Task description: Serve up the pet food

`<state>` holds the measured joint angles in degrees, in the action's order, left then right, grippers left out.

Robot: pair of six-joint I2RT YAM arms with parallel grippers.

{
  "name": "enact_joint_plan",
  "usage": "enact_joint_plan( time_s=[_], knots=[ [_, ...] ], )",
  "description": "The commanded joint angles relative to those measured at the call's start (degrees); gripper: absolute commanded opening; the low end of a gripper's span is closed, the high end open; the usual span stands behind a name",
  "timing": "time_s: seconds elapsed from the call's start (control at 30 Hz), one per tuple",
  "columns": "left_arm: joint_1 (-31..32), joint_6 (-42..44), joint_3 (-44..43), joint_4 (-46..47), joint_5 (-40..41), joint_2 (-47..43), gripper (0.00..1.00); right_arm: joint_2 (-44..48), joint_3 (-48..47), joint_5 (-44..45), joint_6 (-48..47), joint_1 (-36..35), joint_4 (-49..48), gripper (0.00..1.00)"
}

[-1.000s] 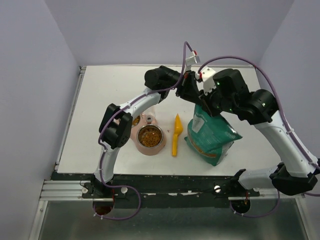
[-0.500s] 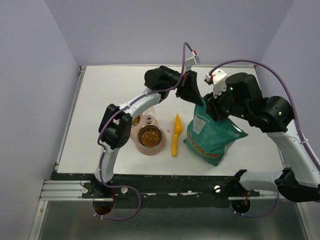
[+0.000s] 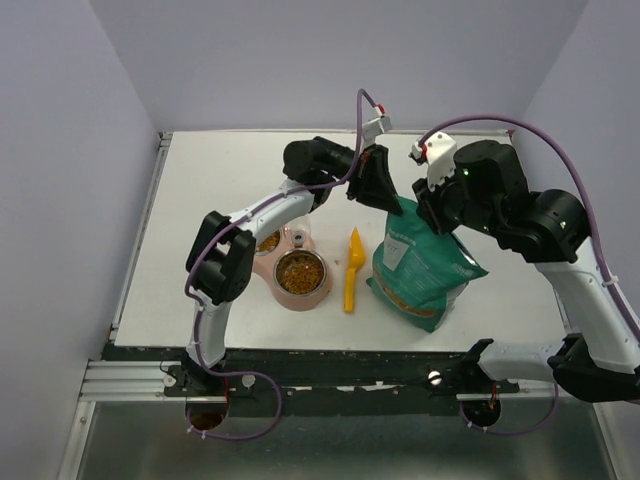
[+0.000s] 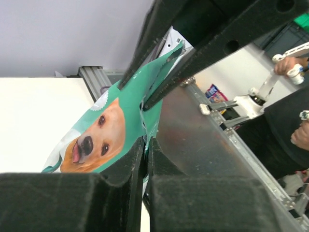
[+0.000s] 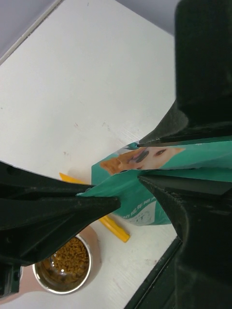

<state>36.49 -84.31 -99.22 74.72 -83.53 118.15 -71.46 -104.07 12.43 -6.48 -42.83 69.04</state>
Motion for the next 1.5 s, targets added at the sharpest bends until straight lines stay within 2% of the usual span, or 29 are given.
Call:
enact_joint_plan(
  time_s=[0.0, 0.03, 0.27, 0.33, 0.37, 0.5, 0.53, 0.73, 0.8, 0.83, 0.87, 0.93, 1.0, 1.1, 1.23, 1.27, 1.3, 1.33, 1.47],
  knots=[
    [0.51, 16.78, 4.29, -9.64, 3.1, -8.1, 0.03, 1.41, 1.15, -2.13, 0.76, 0.2, 2.68, 0.41],
    [0.51, 19.77, 4.82, -12.11, 3.72, -8.63, 0.0, 1.67, 1.41, -3.36, 1.12, 0.2, 2.6, 0.43],
    [0.6, 28.67, 6.23, -20.65, 5.83, -11.01, 0.0, 0.1, 2.47, -5.12, 0.07, 0.2, 1.01, 0.43],
    [0.51, 30.6, 6.23, -23.03, 6.36, -11.45, 0.0, -1.22, 2.21, -4.96, -0.55, 0.11, 1.45, 0.41],
    [0.51, 30.96, 6.06, -23.56, 6.45, -11.45, 0.0, -1.66, 2.12, -3.65, -0.55, 0.2, 1.8, 0.38],
    [0.25, 32.72, 5.62, -25.49, 7.06, -11.62, 0.0, 0.0, 2.38, -1.1, -0.64, 0.11, 3.29, 0.06],
    [0.25, 33.68, 5.79, -26.28, 7.24, -11.8, 0.0, 0.62, 2.38, -0.39, -0.46, 0.03, 3.91, 0.0],
    [-0.28, 38.78, 5.18, -32.26, 7.68, -12.59, 0.0, 4.4, 5.37, 2.25, 2.43, 0.2, 5.93, 0.0],
    [-0.45, 38.44, 4.91, -32.18, 7.24, -12.33, 0.0, 6.06, 6.07, 3.74, 3.4, 0.2, 6.64, 0.3],
    [-0.54, 38.09, 4.74, -31.83, 7.15, -12.41, 0.0, 7.03, 6.33, 4.79, 3.75, 0.2, 7.33, 0.37],
    [-0.63, 37.82, 4.65, -31.57, 6.89, -12.33, 0.0, 7.82, 6.69, 5.76, 3.76, 0.11, 7.86, 0.38],
    [-0.72, 37.73, 4.21, -31.48, 6.54, -12.24, 0.0, 8.62, 7.13, 6.21, 3.41, 0.29, 9.01, 0.36],
    [-0.81, 37.47, 3.86, -31.48, 6.18, -12.07, 0.0, 8.18, 7.3, 6.38, 3.14, 0.11, 9.36, 0.0],
    [-1.24, 37.82, 4.38, -31.65, 6.8, -12.33, 0.0, 8.71, 6.95, 5.5, 4.36, 0.11, 7.78, 0.0],
    [-2.04, 37.99, 4.3, -31.83, 7.59, -12.42, 0.0, 9.58, 8.09, 6.12, 4.64, 0.11, 10.24, 0.0],
    [-2.3, 37.99, 4.21, -31.91, 7.68, -12.42, 0.0, 10.28, 8.1, 6.64, 4.98, 0.2, 10.33, 0.02],
    [-2.3, 37.99, 3.86, -32.0, 7.5, -12.24, 0.0, 10.81, 8.18, 7.34, 5.07, 0.11, 10.59, 0.25],
    [-2.39, 38.08, 3.51, -32.35, 7.41, -12.07, 0.0, 10.9, 8.27, 8.22, 4.9, 0.2, 10.85, 0.29],
    [-2.65, 38.7, 2.89, -33.41, 7.41, -11.98, 0.0, 11.52, 9.15, 9.2, 4.81, 0.2, 11.12, 0.31]
  ],
)
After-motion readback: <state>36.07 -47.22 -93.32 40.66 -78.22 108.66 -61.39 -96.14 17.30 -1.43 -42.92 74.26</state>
